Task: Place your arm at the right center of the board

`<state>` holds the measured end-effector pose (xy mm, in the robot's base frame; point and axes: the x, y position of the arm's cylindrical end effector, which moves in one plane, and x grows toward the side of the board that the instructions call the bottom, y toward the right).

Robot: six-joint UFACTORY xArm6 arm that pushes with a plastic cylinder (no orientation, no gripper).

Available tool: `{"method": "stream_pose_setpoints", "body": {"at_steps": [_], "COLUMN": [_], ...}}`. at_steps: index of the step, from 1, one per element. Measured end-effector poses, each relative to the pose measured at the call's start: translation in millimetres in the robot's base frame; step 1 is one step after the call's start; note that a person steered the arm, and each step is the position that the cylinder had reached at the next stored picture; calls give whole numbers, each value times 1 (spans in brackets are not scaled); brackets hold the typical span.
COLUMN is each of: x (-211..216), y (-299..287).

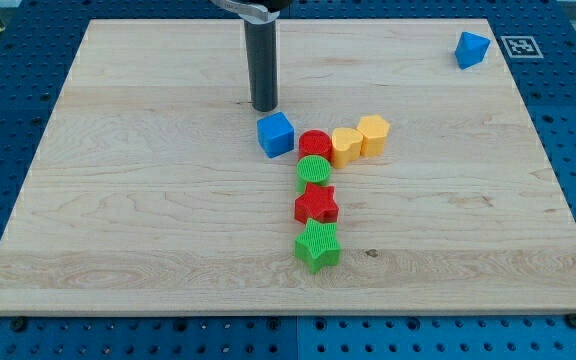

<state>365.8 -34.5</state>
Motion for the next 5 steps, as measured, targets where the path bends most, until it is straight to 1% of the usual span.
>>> {"method": "stream_pose_setpoints", "body": {"at_steps": [5], "x": [0], "y": [14]}}
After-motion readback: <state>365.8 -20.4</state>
